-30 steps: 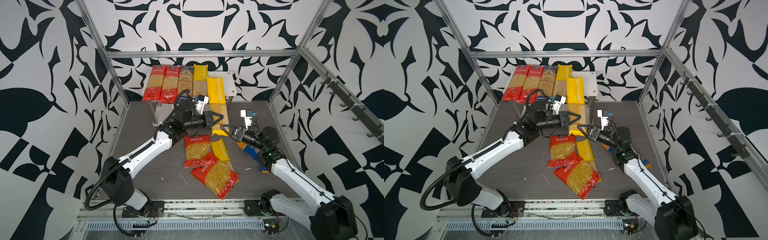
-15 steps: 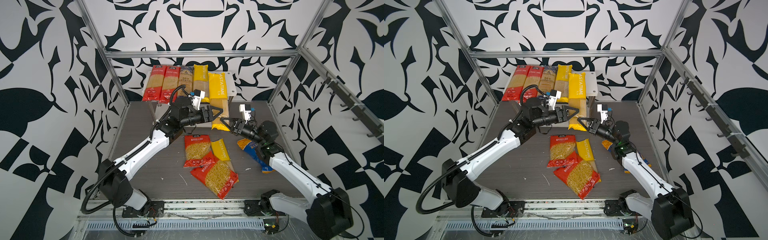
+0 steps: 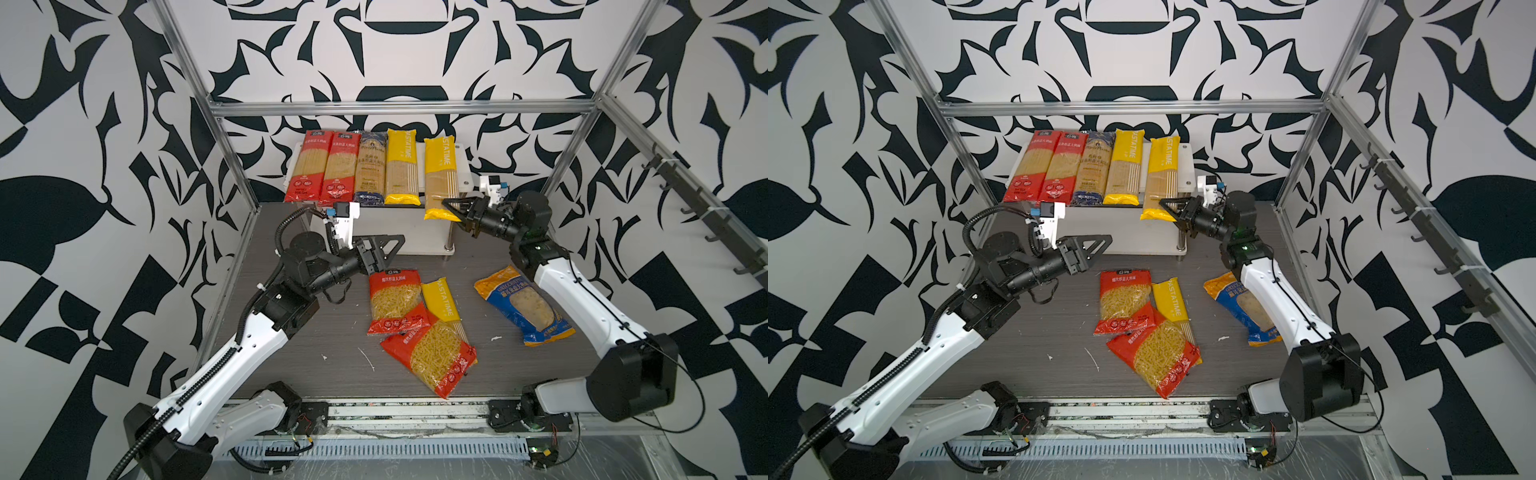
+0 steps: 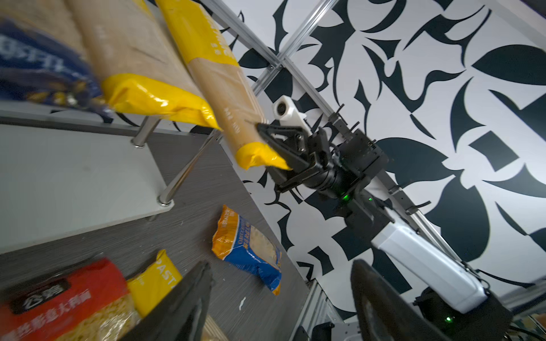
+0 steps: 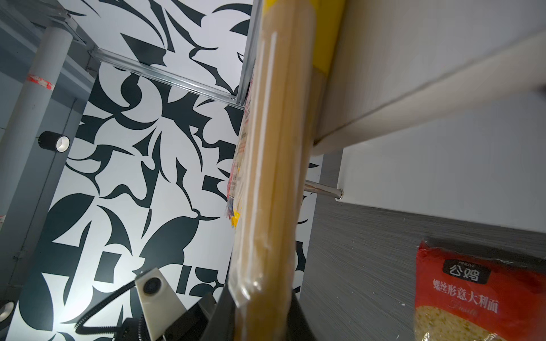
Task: Arrange pasta packages on shelves
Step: Place the pasta bag on the shelf.
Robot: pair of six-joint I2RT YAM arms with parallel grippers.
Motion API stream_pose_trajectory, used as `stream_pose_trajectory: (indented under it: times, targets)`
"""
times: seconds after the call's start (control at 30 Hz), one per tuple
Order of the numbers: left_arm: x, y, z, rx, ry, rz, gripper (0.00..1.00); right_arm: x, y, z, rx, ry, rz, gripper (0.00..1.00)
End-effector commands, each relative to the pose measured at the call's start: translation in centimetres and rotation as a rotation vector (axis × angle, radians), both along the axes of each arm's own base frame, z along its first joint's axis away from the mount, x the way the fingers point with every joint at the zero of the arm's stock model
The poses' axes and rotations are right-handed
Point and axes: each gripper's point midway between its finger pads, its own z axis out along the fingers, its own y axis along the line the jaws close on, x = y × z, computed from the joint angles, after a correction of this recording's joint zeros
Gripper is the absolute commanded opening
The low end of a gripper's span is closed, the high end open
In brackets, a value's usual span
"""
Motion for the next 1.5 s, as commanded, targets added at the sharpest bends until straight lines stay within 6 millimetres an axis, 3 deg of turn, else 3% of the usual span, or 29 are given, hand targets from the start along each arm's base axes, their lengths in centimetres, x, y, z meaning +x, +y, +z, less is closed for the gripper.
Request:
stream_pose_trajectory:
  times: [0.0, 0.17, 0.2, 0.27, 0.33, 0.5, 0.63, 0.73, 0.87, 0.97, 1.4, 1.47]
  targets:
    - [0.7, 1.2, -3.3, 0.068, 0.043, 0.073, 0.78, -0.8, 0.2, 7.7, 0.032, -0.24, 0.033, 0.0]
    - [0.9, 1.1, -4.4, 0.063, 0.073, 0.078, 0.78, 1.3, 0.8, 7.5, 0.034, -0.182, 0.042, 0.04]
    - [0.9, 1.0, -4.4, 0.06, 0.076, 0.076, 0.78, 1.5, 0.9, 7.4, 0.035, -0.172, 0.045, 0.08]
    - [1.0, 0.7, -4.7, 0.056, 0.086, 0.067, 0.78, 1.4, 0.9, 7.0, 0.036, -0.158, 0.044, 0.27]
    - [1.1, 0.6, -4.9, 0.054, 0.093, 0.062, 0.78, 1.1, 0.7, 6.3, 0.024, -0.145, 0.039, 0.36]
    - [1.4, 0.2, -5.7, 0.053, 0.111, 0.055, 0.78, 0.0, -0.4, 3.7, -0.013, -0.104, -0.003, 0.41]
    - [1.6, -0.1, -6.1, 0.051, 0.12, 0.049, 0.78, -0.6, -0.8, 3.1, -0.011, -0.103, -0.025, 0.42]
    - [1.7, -0.3, -6.3, 0.046, 0.128, 0.042, 0.77, -0.1, -0.9, 3.1, -0.032, -0.106, -0.039, 0.36]
    - [1.7, -0.3, -6.4, 0.04, 0.134, 0.041, 0.77, 1.0, -0.4, 3.6, -0.031, -0.112, -0.032, 0.12]
    - [1.7, -0.1, -6.4, 0.04, 0.131, 0.052, 0.77, 1.4, 0.2, 3.9, -0.029, -0.118, -0.014, 0.01]
    - [1.8, -0.1, -6.5, 0.045, 0.132, 0.056, 0.77, 2.9, 2.5, 3.2, -0.03, -0.096, 0.03, 0.0]
    - [1.8, 0.0, -6.5, 0.046, 0.13, 0.061, 0.77, 2.9, 2.5, 2.9, -0.034, -0.096, 0.03, 0.04]
